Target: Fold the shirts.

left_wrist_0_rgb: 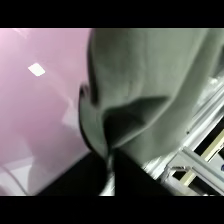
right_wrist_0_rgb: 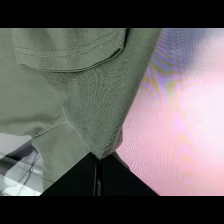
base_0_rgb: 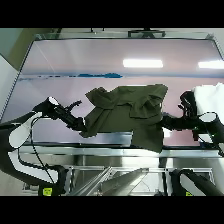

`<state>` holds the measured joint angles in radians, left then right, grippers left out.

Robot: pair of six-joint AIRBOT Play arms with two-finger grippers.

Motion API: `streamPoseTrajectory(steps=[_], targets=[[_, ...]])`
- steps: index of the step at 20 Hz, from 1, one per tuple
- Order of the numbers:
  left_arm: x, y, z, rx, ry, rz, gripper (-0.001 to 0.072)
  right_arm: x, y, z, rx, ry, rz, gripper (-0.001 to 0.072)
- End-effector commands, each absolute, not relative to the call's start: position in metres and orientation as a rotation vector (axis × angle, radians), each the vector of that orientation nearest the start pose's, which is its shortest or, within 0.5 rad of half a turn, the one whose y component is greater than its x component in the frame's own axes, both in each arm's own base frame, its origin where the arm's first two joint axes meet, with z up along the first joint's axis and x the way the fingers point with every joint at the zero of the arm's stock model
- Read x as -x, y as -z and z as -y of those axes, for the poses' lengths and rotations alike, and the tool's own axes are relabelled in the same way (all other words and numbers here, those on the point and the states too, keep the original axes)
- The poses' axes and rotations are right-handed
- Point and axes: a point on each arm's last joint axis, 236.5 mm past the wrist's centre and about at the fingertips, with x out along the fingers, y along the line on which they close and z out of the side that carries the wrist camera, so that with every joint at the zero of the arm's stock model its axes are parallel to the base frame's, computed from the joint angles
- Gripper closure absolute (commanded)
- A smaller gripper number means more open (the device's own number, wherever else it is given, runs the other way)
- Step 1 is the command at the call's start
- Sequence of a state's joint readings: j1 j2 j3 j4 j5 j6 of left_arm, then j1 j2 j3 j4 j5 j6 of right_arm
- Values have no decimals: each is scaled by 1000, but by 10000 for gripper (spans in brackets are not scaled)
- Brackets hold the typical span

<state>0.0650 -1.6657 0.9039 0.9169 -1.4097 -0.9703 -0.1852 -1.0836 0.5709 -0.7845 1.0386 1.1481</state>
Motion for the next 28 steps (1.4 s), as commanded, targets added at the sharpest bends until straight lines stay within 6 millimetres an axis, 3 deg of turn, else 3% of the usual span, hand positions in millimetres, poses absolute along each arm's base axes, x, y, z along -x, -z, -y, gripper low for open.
streamPoseTrajectory(steps=[1, 4, 6, 7, 8, 9, 10, 11, 12, 13, 15, 16, 17, 19, 20, 22, 24, 25, 26, 28], targets=[[-239, 122, 130, 493, 805, -1813, 689, -281, 57, -95, -616, -369, -1294, 695], [-262, 93, 130, 593, 840, -1731, 690, -281, 51, -97, -606, -390, -1291, 696], [-292, 32, 142, 695, 947, -1530, 690, -291, 13, -101, -558, -458, -1229, 697], [-309, -19, 149, 733, 1048, -1367, 690, -300, -25, -103, -514, -505, -1161, 697], [-321, -78, 155, 760, 1138, -1187, 690, -309, -71, -107, -475, -553, -1067, 696], [-327, -149, 159, 761, 1239, -965, 690, -315, -134, -113, -442, -612, -929, 696], [-319, -235, 159, 729, 1346, -694, 690, -315, -198, -119, -409, -666, -778, 696], [-298, -315, 154, 677, 1416, -439, 690, -309, -270, -122, -352, -710, -602, 696], [-266, -393, 147, 597, 1449, -187, 690, -297, -332, -123, -284, -726, -439, 696], [-228, -456, 142, 482, 1427, 28, 688, -280, -393, -120, -206, -706, -280, 696], [-181, -534, 137, 259, 1201, 272, 688, -244, -489, -111, -54, -595, -11, 696], [-176, -555, 134, 182, 1047, 318, 687, -227, -526, -107, 6, -530, 103, 695], [-180, -568, 127, 106, 861, 336, 687, -210, -558, -103, 70, -449, 204, 695], [-204, -568, 100, 50, 558, 271, 687, -195, -588, -91, 155, -320, 298, 696], [-212, -565, 89, 65, 502, 242, 687, -199, -590, -87, 152, -308, 300, 696], [-228, -552, 71, 99, 499, 188, 687, -227, -570, -79, 90, -371, 213, 696], [-262, -518, 53, 170, 545, 72, 687, -274, -532, -75, -57, -536, 74, 698], [-288, -489, 50, 204, 587, -17, 686, -303, -505, -72, -116, -594, -14, 698], [-319, -453, 49, 230, 606, -121, 687, -339, -464, -70, -158, -629, -135, 697], [-384, -359, 56, 246, 603, -372, 687, -396, -373, -77, -172, -640, -382, 697]])
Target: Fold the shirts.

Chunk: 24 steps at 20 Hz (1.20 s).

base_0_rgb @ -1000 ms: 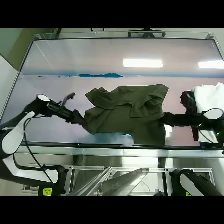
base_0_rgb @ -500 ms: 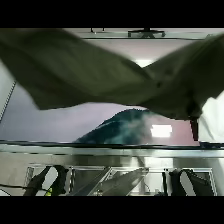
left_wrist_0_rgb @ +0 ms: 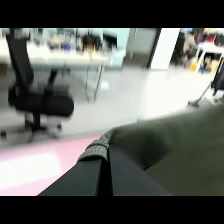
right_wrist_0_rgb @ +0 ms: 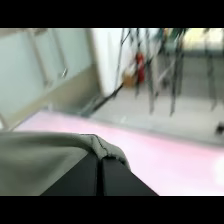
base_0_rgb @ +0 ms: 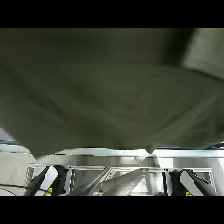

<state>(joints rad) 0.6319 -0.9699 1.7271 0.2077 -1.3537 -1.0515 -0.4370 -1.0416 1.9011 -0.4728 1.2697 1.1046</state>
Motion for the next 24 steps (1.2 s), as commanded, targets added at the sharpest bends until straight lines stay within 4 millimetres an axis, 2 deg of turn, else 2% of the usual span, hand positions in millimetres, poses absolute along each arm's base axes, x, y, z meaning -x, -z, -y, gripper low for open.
streamPoseTrajectory(steps=[1, 3, 5, 6, 7, 9, 11, 12, 15, 17, 20, 22, 23, 24], targets=[[-412, -307, 63, 244, 599, -495, 687, -423, -317, -81, -158, -616, -522, 697], [-456, -206, 69, 249, 571, -704, 687, -463, -211, -79, -143, -539, -760, 697], [-482, -111, 63, 259, 534, -891, 687, -487, -116, -72, -154, -472, -951, 697], [-490, -68, 57, 267, 521, -973, 688, -496, -77, -72, -174, -469, -1020, 697], [-495, -34, 52, 276, 510, -1032, 688, -503, -40, -73, -200, -466, -1083, 697], [-506, 19, 44, 294, 515, -1105, 690, -519, 14, -74, -251, -445, -1132, 697], [-524, 46, 40, 309, 511, -1127, 690, -541, 44, -71, -288, -406, -1110, 697], [-533, 52, 39, 308, 512, -1125, 690, -551, 50, -68, -297, -389, -1089, 697], [-547, 55, 41, 306, 549, -1141, 691, -563, 41, -66, -295, -385, -1051, 697], [-550, 51, 39, 302, 548, -1158, 692, -551, 36, -67, -269, -407, -1090, 697], [-544, 58, 12, 224, 437, -1235, 692, -515, 56, -56, -208, -392, -1257, 698], [-530, 65, 9, 199, 445, -1297, 692, -491, 69, -58, -217, -409, -1353, 697], [-526, 65, 14, 194, 461, -1313, 691, -480, 74, -60, -224, -422, -1393, 697], [-525, 66, 16, 185, 463, -1318, 691, -476, 78, -61, -226, -424, -1409, 697]])
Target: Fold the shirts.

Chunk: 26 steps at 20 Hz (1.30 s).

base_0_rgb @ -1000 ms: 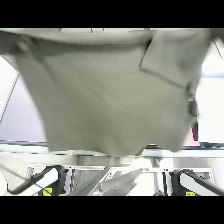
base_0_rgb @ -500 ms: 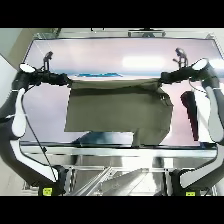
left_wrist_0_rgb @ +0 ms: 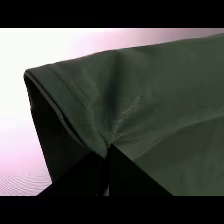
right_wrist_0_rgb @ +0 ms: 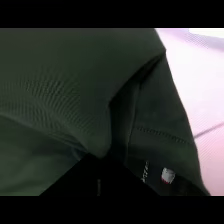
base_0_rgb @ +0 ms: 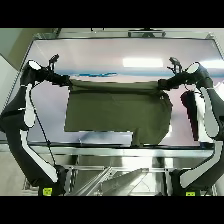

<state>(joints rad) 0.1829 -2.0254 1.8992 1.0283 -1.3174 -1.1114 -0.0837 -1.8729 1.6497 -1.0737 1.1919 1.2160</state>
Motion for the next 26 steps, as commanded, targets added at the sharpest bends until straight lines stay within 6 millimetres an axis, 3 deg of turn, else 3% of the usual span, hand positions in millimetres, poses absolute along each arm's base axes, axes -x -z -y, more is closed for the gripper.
streamPoseTrajectory(steps=[1, 4, 5, 6, 7, 9, 12, 15, 20, 22, 24, 26], targets=[[-525, 67, 16, 174, 460, -1321, 691, -475, 80, -62, -228, -422, -1411, 697], [-526, 67, 27, 127, 492, -1311, 689, -480, 82, -62, -226, -412, -1388, 690], [-526, 67, 30, 123, 497, -1311, 687, -482, 81, -64, -229, -414, -1383, 619], [-524, 65, 31, 121, 502, -1315, 516, -482, 79, -66, -238, -419, -1378, 394], [-521, 60, 30, 131, 499, -1323, 340, -481, 74, -66, -244, -414, -1378, 300], [-509, 43, 24, 161, 489, -1351, 201, -482, 48, -61, -255, -403, -1355, 303], [-475, 21, 2, 258, 455, -1456, 202, -471, -9, -42, -251, -390, -1294, 305], [-416, 30, -16, 381, 436, -1612, 203, -427, -33, -20, -293, -359, -1318, 305], [-296, 91, -18, 608, 343, -1746, 203, -329, -4, 17, -460, -180, -1333, 310], [-260, 115, -11, 662, 315, -1772, 203, -301, 3, 28, -559, -96, -1284, 310], [-243, 132, -2, 683, 303, -1785, 203, -281, 7, 38, -668, -11, -1223, 310], [-245, 140, 8, 684, 312, -1761, 232, -257, 17, 42, -761, 58, -1215, 310]])
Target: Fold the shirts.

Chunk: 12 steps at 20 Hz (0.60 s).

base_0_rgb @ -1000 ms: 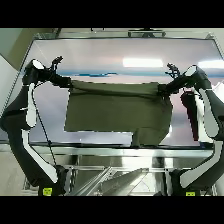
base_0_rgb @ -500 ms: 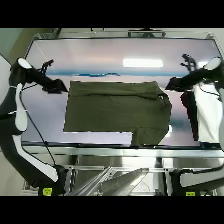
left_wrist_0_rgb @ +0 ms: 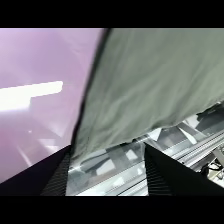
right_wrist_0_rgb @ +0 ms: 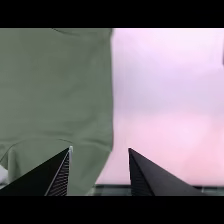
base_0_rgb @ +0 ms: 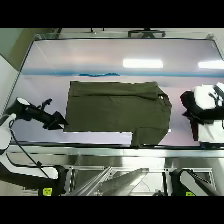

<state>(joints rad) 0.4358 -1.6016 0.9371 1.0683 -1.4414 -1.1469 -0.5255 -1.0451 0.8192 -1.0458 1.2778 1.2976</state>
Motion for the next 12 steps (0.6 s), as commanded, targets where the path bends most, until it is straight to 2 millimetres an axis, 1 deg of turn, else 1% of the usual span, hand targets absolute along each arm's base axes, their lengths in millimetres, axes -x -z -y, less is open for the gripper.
streamPoseTrajectory(steps=[1, 3, 4, 5, 6, 7, 8, 9, 11, 12], targets=[[-252, 138, 17, 698, 345, -1726, 230, -246, 25, 40, -799, 81, -1228, 310], [-270, 133, 34, 714, 389, -1662, 231, -225, 47, 24, -877, 109, -1276, 309], [-277, 132, 37, 701, 393, -1645, 243, -214, 59, 13, -905, 107, -1315, 309], [-284, 129, 40, 692, 403, -1630, 417, -203, 72, 2, -932, 100, -1353, 309], [-290, 125, 43, 671, 419, -1622, 645, -191, 85, -9, -954, 96, -1397, 309], [-294, 120, 47, 651, 439, -1620, 708, -180, 95, -19, -976, 90, -1438, 309], [-297, 116, 49, 637, 456, -1617, 708, -172, 105, -29, -999, 85, -1470, 309], [-301, 112, 52, 625, 466, -1616, 708, -171, 110, -37, -1020, 73, -1481, 308], [-306, 109, 55, 605, 475, -1608, 708, -182, 116, -46, -1012, 45, -1471, 308], [-306, 109, 56, 607, 476, -1610, 708, -187, 121, -51, -1013, 41, -1473, 309]])
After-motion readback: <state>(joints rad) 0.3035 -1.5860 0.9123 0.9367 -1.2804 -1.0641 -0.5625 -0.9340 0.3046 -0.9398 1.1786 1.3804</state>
